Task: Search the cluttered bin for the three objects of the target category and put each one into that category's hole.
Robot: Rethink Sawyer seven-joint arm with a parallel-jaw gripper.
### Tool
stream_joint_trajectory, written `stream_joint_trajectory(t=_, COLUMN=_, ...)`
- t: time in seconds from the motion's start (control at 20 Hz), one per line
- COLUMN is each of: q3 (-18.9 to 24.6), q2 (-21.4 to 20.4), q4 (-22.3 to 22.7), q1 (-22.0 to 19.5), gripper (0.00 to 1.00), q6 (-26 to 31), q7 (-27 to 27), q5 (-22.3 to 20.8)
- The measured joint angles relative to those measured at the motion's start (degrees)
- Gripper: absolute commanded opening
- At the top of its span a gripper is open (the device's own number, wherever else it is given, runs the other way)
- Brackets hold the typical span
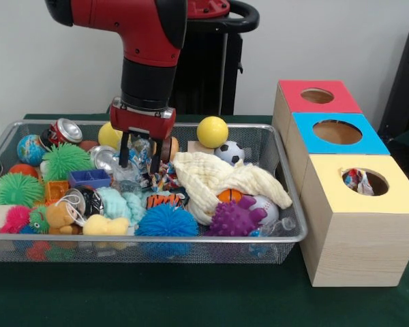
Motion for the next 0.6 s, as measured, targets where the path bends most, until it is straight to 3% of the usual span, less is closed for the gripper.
stream_joint_trajectory(t=0.6, q3=0.2, q2=0.0, q4=0.0, q1=0.0, gripper=1.0, q6=0.0, q7=0.0, q5=1.0)
